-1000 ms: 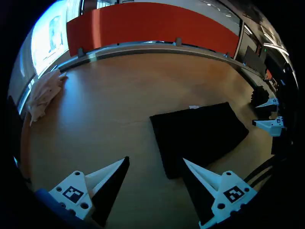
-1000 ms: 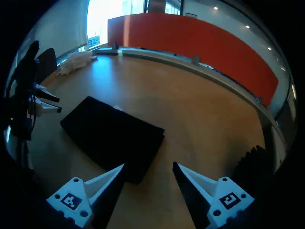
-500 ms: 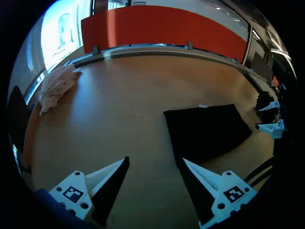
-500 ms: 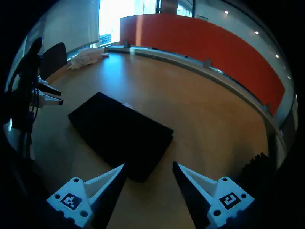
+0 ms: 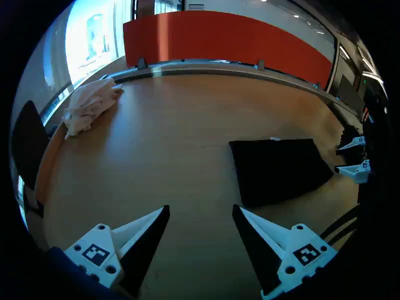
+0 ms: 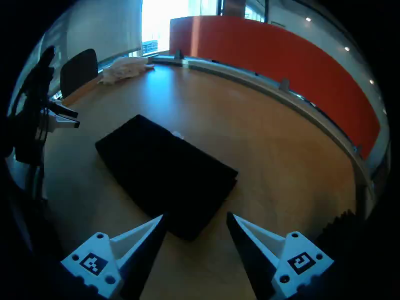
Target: Fold towel
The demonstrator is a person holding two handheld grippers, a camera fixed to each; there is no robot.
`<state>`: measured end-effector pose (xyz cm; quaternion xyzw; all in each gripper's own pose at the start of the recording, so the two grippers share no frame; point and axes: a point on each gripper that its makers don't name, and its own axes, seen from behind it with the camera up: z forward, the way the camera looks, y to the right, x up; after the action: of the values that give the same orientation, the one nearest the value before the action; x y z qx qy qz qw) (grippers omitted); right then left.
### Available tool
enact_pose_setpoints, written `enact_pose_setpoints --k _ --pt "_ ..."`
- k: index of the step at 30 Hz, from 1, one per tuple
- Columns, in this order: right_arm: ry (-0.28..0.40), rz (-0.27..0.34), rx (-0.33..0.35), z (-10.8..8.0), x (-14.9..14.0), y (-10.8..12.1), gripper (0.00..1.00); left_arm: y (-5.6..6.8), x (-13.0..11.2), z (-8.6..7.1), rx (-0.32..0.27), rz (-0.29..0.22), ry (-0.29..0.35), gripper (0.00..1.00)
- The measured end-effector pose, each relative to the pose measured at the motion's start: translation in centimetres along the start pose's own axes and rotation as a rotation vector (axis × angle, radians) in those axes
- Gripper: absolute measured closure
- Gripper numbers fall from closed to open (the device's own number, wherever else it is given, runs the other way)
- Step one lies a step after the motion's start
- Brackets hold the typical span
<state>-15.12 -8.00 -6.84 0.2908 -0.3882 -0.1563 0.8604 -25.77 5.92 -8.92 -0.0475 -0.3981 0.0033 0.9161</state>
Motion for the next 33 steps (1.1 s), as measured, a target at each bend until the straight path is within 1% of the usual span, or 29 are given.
enact_pose_setpoints --k 5,12,16,20,23,27,28,30,33 --pt "-0.039 -0.018 0.028 0.5 -1.9 -0.6 0.18 -0.4 -0.6 -0.7 0.010 -0.012 -0.005 0.07" --pt "-0.067 -0.015 0.061 0.8 -3.5 -1.1 0.30 -0.6 -1.3 -1.4 0.017 -0.030 -0.009 0.07" --pt "-0.074 -0.017 0.075 0.8 -3.8 -1.1 0.37 -0.7 -1.7 -1.7 0.019 -0.032 -0.014 0.07" --pt "-0.082 -0.031 0.082 0.8 -4.0 -0.9 0.48 -0.8 -1.9 -1.8 0.020 -0.030 -0.016 0.07" --pt "-0.088 -0.040 0.098 1.0 -4.0 -1.0 0.53 -0.7 -2.0 -1.9 0.019 -0.031 -0.018 0.07" --pt "-0.091 -0.045 0.109 1.1 -3.9 -1.1 0.57 -0.8 -2.0 -1.9 0.019 -0.032 -0.018 0.07" --pt "-0.093 -0.045 0.111 1.1 -3.9 -1.1 0.59 -0.8 -2.0 -1.9 0.019 -0.033 -0.018 0.07" --pt "-0.097 -0.045 0.116 1.1 -3.9 -1.2 0.67 -0.8 -2.1 -1.9 0.019 -0.035 -0.019 0.07" --pt "-0.103 -0.042 0.122 1.1 -4.0 -1.3 0.82 -0.9 -2.2 -1.8 0.020 -0.036 -0.021 0.07"
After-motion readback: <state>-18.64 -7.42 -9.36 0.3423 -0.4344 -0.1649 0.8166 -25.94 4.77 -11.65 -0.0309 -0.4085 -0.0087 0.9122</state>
